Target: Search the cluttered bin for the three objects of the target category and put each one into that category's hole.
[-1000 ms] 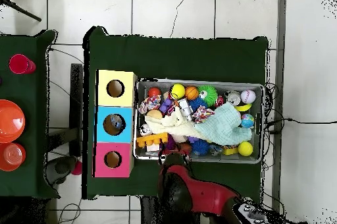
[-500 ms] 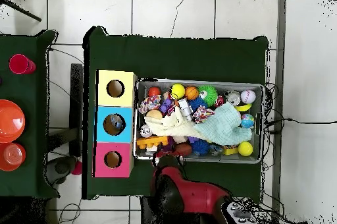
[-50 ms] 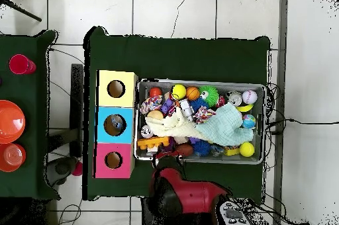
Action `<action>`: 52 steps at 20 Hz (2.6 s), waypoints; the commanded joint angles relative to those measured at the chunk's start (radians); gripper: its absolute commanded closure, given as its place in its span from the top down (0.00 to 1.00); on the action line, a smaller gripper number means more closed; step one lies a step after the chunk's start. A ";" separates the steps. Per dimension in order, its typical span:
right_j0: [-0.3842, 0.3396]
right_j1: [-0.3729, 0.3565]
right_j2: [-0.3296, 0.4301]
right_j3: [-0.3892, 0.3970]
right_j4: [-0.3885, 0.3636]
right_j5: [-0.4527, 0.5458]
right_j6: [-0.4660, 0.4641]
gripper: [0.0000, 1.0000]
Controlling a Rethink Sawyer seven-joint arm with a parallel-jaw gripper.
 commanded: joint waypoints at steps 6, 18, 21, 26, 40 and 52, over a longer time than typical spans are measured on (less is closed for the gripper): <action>0.070 -0.001 -0.111 -0.241 -0.088 0.073 -0.018 1.00; 0.082 0.048 -0.137 -0.297 -0.163 0.051 0.031 1.00; 0.079 0.072 -0.136 -0.308 -0.177 0.049 0.037 1.00; 0.027 0.153 -0.114 -0.303 -0.139 0.015 0.118 1.00; -0.285 0.100 0.250 -0.118 -0.104 0.243 0.212 1.00; -0.319 0.067 0.315 -0.080 -0.036 0.279 0.182 1.00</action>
